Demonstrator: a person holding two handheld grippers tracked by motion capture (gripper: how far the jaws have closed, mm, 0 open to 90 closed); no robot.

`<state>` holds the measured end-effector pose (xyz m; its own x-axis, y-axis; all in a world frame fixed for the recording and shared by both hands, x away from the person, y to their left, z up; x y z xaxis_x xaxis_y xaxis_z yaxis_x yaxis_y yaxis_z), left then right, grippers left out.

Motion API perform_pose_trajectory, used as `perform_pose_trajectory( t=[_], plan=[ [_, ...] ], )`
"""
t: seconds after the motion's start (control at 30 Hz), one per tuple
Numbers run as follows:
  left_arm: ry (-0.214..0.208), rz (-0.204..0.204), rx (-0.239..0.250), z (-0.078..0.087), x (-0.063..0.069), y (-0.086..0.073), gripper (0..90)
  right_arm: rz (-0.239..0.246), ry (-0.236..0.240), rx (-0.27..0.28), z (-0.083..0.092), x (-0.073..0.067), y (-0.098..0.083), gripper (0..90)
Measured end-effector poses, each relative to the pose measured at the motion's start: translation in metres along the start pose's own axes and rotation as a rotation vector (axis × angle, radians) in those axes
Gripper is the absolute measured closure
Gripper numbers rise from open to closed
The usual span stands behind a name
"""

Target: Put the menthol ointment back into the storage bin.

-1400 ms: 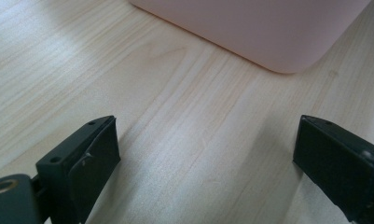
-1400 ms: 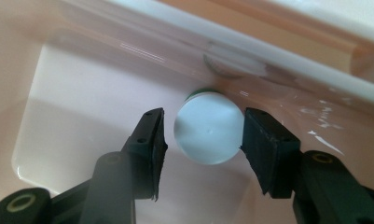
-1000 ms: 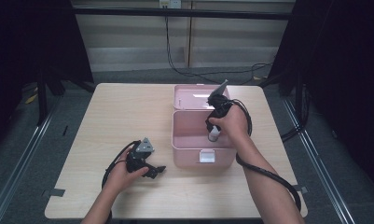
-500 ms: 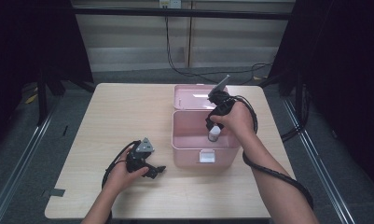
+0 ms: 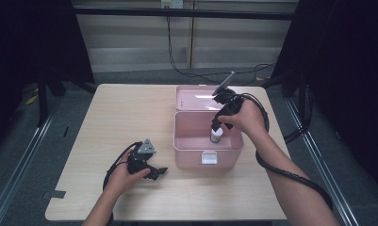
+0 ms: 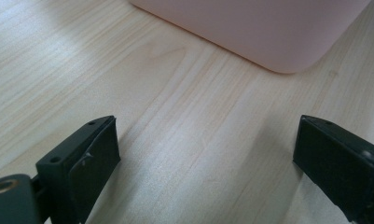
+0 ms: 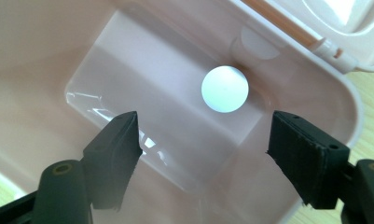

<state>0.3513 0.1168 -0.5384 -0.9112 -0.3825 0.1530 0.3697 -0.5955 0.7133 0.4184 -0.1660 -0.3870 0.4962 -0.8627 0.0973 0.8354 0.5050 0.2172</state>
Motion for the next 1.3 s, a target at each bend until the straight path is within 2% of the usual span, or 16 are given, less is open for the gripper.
perform_pose_trajectory(
  t=[0.47,0.9,1.13,1.3],
  plan=[
    [0.0,-0.001,-0.001,0.0,0.0,0.0,6.3,0.067,0.033,0.053,0.018,0.021,-0.02,22.8],
    [0.001,-0.001,0.001,0.0,0.0,0.0,6.3,0.077,0.058,0.084,0.031,0.04,-0.043,22.1],
    [0.001,-0.002,0.001,0.0,0.0,0.0,6.3,0.078,0.048,0.084,0.037,0.049,-0.057,21.8],
    [0.002,-0.002,0.001,0.0,0.0,0.0,6.3,0.092,0.05,0.087,0.04,0.05,-0.067,21.3]
  ],
)
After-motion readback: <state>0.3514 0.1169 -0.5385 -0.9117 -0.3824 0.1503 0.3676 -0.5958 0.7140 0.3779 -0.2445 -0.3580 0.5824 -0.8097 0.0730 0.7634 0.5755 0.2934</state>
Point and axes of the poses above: each handheld gripper's, and its own axes: z roughly backward along the jaws, y roughly out of its top, x roughly to its right, the point moved 4 cm from there along -z, roughly forward along the jaws, and after that the axes turned 10 degrees about -y, right-handed, at the moved point
